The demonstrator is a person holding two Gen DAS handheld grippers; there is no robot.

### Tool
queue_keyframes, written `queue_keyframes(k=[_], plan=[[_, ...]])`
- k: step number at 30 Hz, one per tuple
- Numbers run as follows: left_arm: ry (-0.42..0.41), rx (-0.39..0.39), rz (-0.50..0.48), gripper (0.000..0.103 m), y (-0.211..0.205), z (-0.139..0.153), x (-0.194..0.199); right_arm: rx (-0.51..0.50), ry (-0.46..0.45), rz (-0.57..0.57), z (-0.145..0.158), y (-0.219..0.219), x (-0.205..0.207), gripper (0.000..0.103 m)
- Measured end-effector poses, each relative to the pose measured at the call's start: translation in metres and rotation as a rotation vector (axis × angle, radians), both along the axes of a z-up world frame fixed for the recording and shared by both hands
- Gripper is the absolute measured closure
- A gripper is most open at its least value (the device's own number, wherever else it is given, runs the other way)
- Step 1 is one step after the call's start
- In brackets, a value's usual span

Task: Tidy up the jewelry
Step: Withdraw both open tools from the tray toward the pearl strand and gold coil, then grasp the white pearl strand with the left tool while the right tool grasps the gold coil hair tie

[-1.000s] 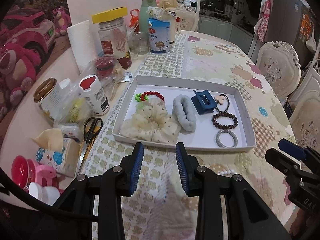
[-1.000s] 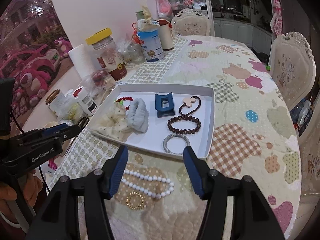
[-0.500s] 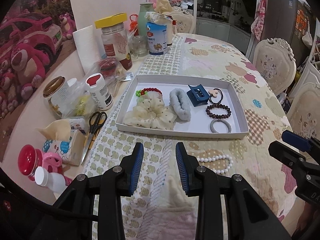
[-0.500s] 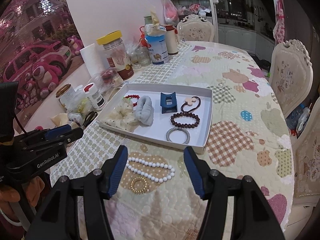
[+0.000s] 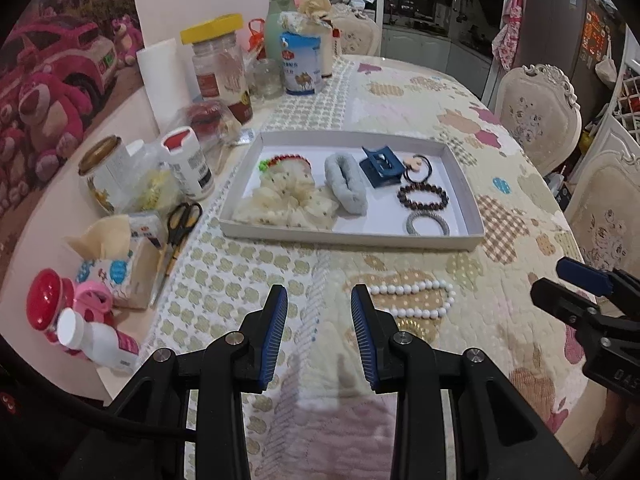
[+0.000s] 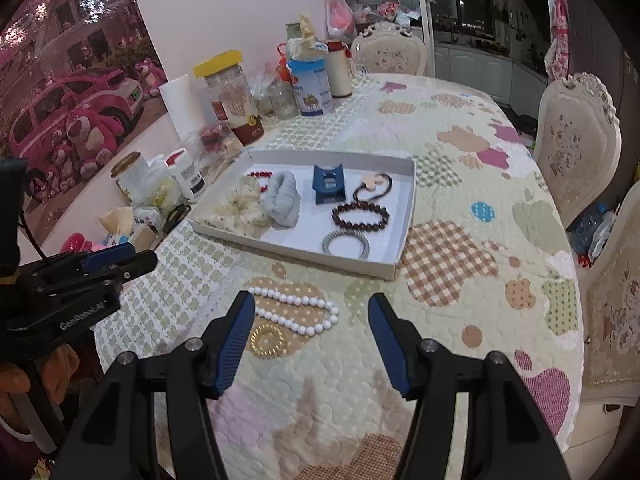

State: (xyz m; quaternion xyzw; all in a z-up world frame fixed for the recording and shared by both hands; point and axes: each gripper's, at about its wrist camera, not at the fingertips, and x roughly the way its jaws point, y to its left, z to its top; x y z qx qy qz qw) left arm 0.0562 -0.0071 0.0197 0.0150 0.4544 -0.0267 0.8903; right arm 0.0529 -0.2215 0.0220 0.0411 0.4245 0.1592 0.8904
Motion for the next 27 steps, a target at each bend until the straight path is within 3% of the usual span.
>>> queue_keyframes(k=[10,16,20,22,27], plan=[[0.115,-0.075,0.019,0.071,0.022,-0.032,0.005,-0.010,0.123,0.069,-0.067,0.023,0.007,0.043],[0.162,-0.114,0.039,0.071,0.037,-0.049,0.018,-0.035,0.162,0.120,-0.101,0.055,0.024,0.058],[0.196,-0.154,0.015,0.071,0.037,-0.059,0.032,-0.073,0.202,0.139,-0.120,0.069,0.034,0.079],[0.214,-0.164,-0.001,0.071,0.033,-0.064,0.039,-0.120,0.167,0.143,-0.120,0.072,0.032,0.092],[0.249,-0.174,-0.081,0.071,0.010,-0.078,0.057,-0.116,0.179,0.116,-0.113,0.055,0.029,0.093]])
